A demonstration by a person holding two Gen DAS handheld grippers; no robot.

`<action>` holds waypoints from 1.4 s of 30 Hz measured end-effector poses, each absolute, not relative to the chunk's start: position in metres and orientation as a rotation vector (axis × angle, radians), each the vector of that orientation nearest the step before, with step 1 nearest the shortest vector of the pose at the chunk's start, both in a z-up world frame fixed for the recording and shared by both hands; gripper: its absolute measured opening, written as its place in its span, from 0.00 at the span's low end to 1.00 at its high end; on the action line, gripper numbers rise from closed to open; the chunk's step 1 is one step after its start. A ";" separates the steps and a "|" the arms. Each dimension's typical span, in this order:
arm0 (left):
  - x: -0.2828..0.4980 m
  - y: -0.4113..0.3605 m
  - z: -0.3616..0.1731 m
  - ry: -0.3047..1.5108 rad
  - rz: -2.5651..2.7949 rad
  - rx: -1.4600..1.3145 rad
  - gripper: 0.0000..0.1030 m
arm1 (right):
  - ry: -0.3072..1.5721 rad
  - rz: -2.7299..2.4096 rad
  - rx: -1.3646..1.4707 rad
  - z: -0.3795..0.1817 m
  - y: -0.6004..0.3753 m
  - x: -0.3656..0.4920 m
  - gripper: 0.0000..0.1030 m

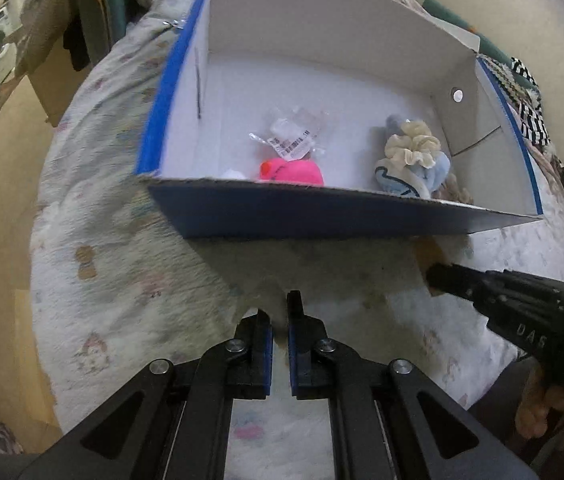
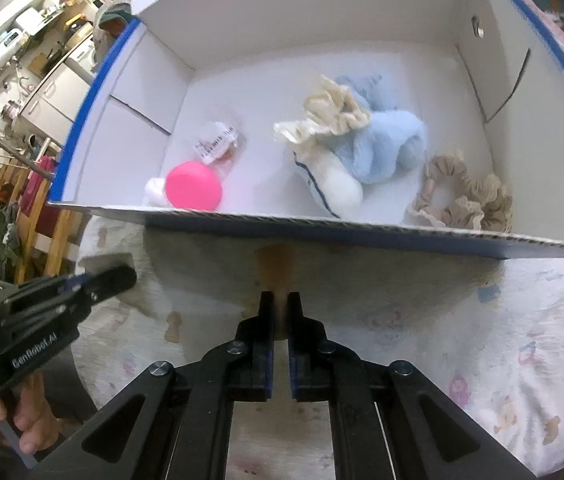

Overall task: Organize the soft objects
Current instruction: 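Grasp the translucent beige piece with the left tool while the right tool grasps the tan cone, then carry the translucent piece and tan cone over the shoebox with both tools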

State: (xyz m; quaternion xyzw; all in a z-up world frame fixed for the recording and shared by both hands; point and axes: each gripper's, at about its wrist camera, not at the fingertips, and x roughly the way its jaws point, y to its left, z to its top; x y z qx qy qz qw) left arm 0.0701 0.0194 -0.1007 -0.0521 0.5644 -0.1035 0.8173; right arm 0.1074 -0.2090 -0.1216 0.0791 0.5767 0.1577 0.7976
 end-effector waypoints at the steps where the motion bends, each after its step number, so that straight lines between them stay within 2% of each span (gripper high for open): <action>1: 0.069 0.019 -0.098 1.200 -0.218 -0.112 0.06 | 1.234 0.340 0.169 -0.119 -0.208 0.107 0.07; 7: 0.057 0.031 -0.076 1.151 -0.241 -0.170 0.06 | 1.206 0.357 0.148 -0.106 -0.204 0.095 0.07; 22: 0.043 0.018 -0.016 0.902 -0.201 -0.097 0.06 | 1.035 0.384 0.147 -0.057 -0.209 0.072 0.07; 42: 0.079 -0.014 0.024 0.789 -0.169 -0.011 0.06 | 0.865 0.396 0.196 -0.017 -0.227 0.106 0.07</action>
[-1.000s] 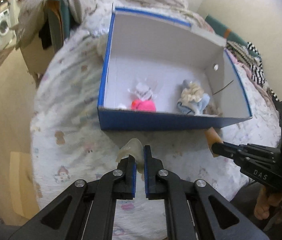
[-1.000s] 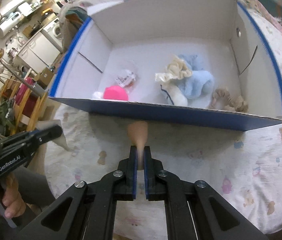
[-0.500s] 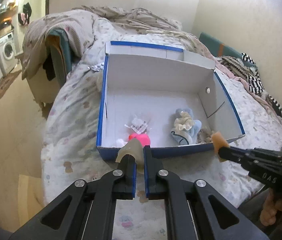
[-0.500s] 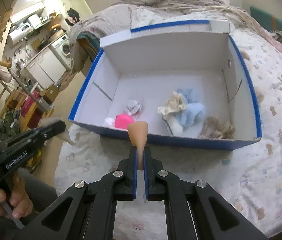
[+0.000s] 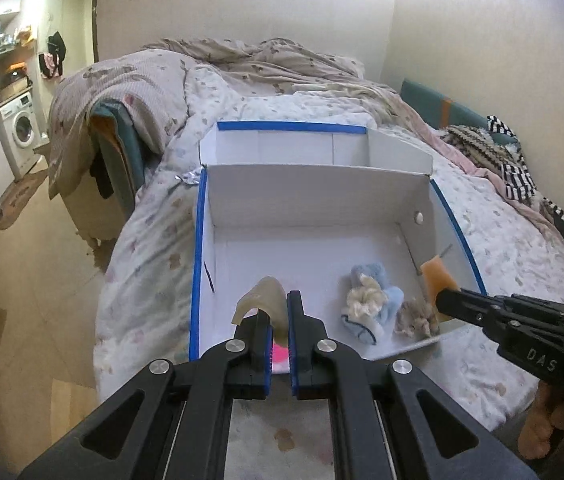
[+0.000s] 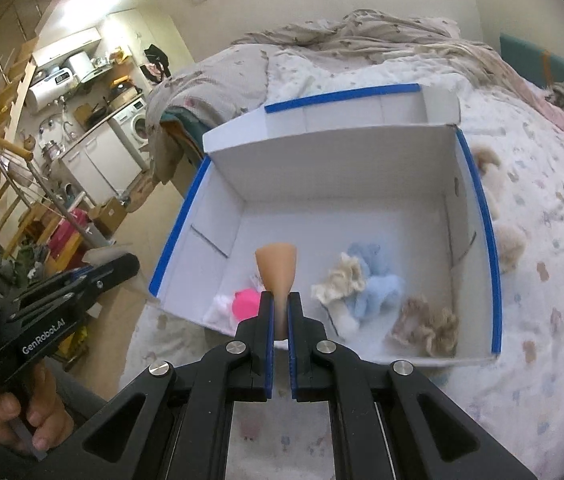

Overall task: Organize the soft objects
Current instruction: 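Carry the translucent piece and tan cone over the shoebox with both tools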

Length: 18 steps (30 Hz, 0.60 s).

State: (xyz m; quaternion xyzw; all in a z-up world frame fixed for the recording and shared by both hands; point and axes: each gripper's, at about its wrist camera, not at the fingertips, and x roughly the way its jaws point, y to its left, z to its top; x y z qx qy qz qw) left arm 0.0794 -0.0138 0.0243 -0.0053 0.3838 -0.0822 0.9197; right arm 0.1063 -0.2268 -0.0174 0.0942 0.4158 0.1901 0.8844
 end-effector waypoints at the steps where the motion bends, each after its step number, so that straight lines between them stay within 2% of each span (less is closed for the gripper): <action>1: 0.084 -0.014 0.026 0.788 -0.169 -0.005 0.06 | 0.858 0.396 0.195 -0.015 -0.227 0.110 0.07; 13: 0.130 -0.020 0.029 0.751 -0.129 0.047 0.06 | 0.829 0.365 0.115 -0.006 -0.230 0.148 0.07; 18: 0.139 -0.019 0.003 0.772 -0.113 0.027 0.06 | 0.883 0.317 0.170 -0.023 -0.239 0.165 0.07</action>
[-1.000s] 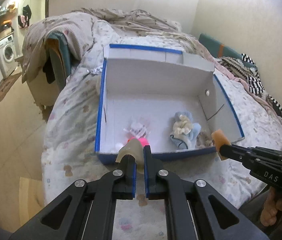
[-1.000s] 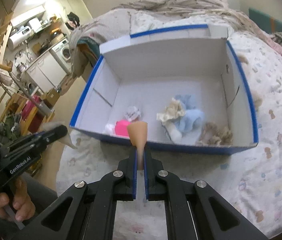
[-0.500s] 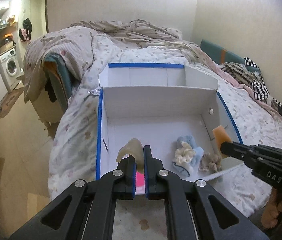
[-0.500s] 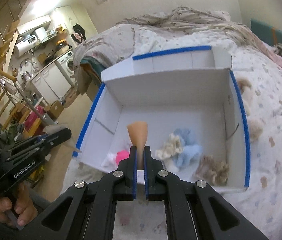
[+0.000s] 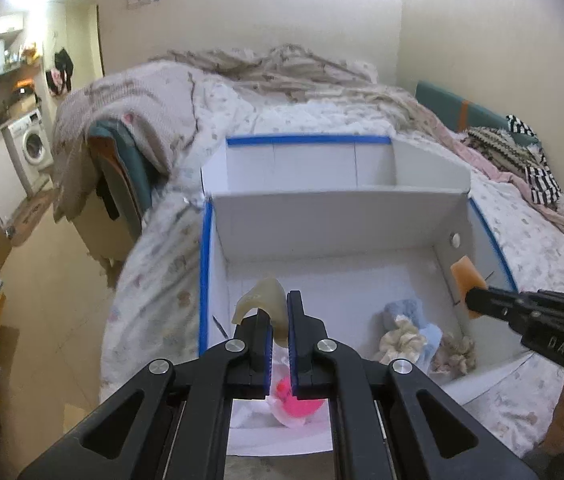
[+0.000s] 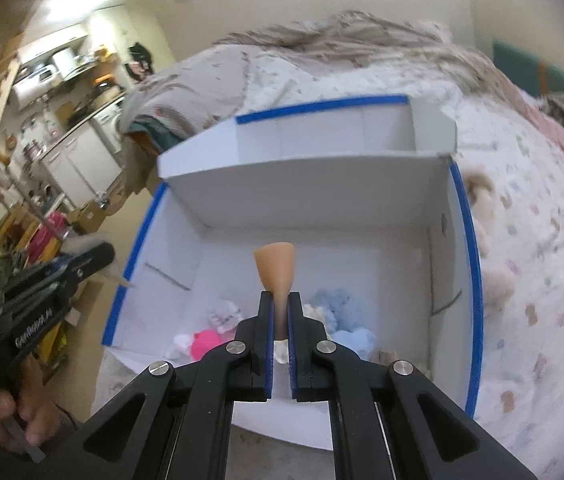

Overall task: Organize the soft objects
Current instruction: 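Carry the translucent piece and tan cone over the shoebox with both tools, then open both tools to release the translucent piece and tan cone into the box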

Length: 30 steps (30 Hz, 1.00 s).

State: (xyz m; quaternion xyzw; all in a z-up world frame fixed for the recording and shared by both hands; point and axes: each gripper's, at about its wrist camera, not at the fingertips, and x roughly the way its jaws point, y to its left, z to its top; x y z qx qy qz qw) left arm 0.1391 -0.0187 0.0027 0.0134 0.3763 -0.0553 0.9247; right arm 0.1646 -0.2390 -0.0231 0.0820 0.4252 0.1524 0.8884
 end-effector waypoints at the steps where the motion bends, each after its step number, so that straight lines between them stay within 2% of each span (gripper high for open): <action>1: 0.142 -0.019 -0.002 0.787 -0.113 0.018 0.06 | 0.891 0.310 0.181 -0.027 -0.240 0.167 0.07; 25: 0.179 -0.028 -0.059 0.948 -0.098 -0.024 0.08 | 1.063 0.233 0.147 -0.084 -0.243 0.180 0.08; 30: 0.180 -0.032 -0.067 0.978 -0.084 0.019 0.12 | 1.083 0.242 0.169 -0.088 -0.243 0.182 0.08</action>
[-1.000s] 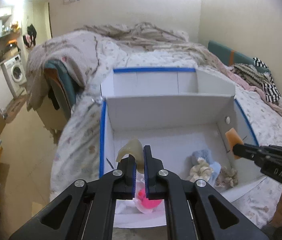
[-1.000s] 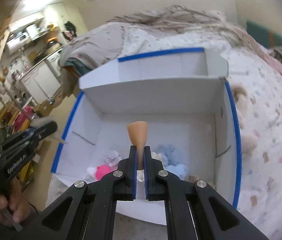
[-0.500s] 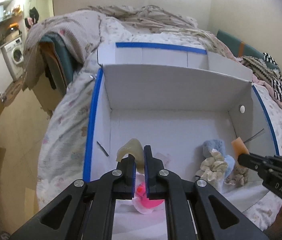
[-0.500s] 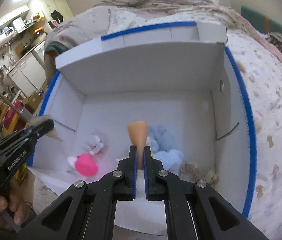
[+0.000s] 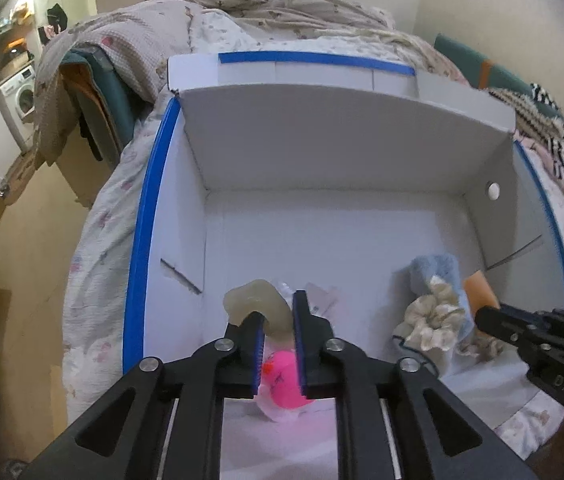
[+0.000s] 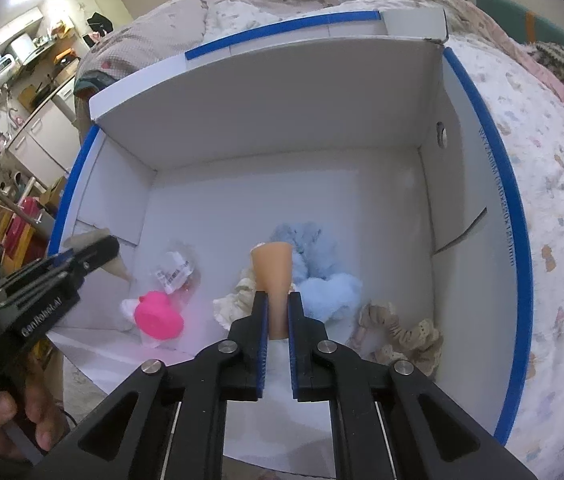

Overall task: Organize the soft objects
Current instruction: 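Open both tools to release the translucent piece and tan cone into the box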

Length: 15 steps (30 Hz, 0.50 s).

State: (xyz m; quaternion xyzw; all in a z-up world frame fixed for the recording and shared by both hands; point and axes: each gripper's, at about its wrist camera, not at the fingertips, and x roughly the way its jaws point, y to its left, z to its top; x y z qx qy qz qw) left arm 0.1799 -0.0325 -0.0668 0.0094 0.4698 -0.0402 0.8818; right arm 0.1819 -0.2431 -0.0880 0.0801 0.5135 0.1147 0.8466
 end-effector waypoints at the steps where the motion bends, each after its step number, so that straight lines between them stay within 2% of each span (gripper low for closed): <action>1: 0.181 -0.032 -0.069 0.988 -0.086 0.014 0.12 | 1.085 0.245 0.169 -0.088 -0.243 0.182 0.09; 6: 0.181 -0.032 -0.071 1.000 -0.055 0.027 0.19 | 1.090 0.250 0.177 -0.088 -0.242 0.183 0.12; 9: 0.180 -0.033 -0.070 0.997 -0.044 0.028 0.40 | 1.086 0.247 0.175 -0.087 -0.240 0.182 0.19; 10: 0.178 -0.033 -0.069 0.993 -0.045 0.025 0.50 | 1.084 0.244 0.175 -0.087 -0.240 0.182 0.21; 13: 0.173 -0.033 -0.064 0.960 -0.041 0.034 0.56 | 1.083 0.240 0.178 -0.087 -0.241 0.180 0.21; 15: 0.171 -0.033 -0.060 0.951 -0.042 0.044 0.58 | 1.078 0.244 0.184 -0.085 -0.241 0.179 0.25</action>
